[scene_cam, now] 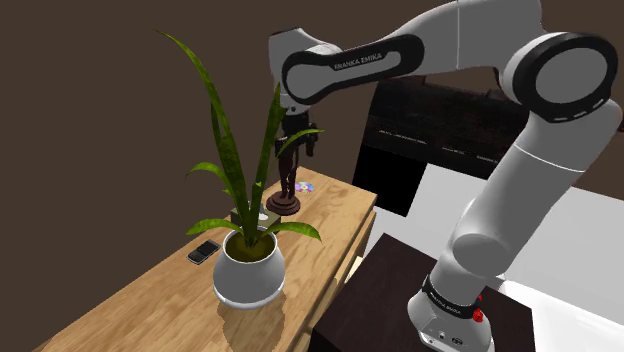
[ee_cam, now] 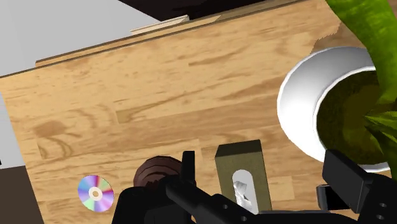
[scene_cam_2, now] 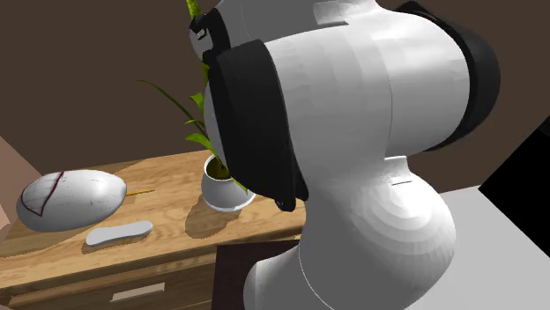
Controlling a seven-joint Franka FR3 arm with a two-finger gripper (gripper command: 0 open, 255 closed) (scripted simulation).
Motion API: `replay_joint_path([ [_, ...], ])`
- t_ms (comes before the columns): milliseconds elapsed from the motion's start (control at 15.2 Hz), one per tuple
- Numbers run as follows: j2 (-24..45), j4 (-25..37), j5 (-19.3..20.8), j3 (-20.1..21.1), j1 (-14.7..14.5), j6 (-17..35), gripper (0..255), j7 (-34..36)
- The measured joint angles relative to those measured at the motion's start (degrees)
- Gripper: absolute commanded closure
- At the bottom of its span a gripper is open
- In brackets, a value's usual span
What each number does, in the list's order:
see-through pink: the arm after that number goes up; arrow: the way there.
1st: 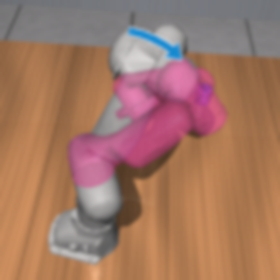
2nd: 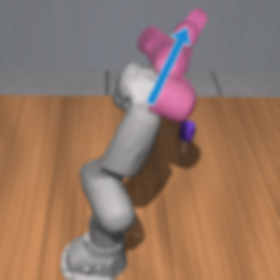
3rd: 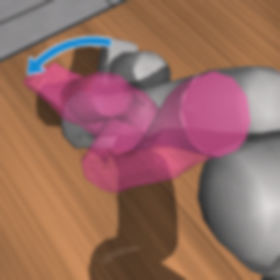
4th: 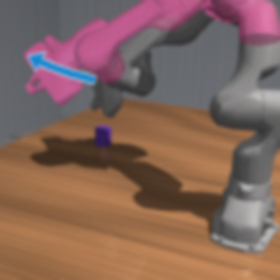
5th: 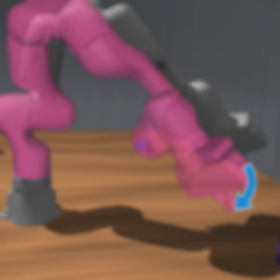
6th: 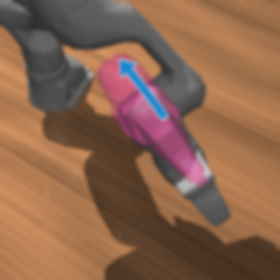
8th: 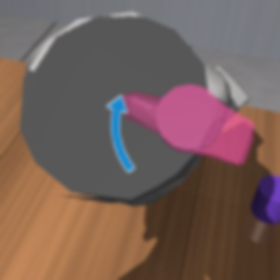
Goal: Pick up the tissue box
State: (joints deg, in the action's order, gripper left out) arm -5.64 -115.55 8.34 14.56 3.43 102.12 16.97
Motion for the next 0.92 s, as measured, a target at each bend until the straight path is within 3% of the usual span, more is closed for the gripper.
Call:
replay_joint_path([
  [462,17.39,10.39,8.30,0.76,-1.32,-0.06,0,6.22],
  [924,36.16,26.37,15.29,-1.26,-4.84,-4.13,0,9.86],
])
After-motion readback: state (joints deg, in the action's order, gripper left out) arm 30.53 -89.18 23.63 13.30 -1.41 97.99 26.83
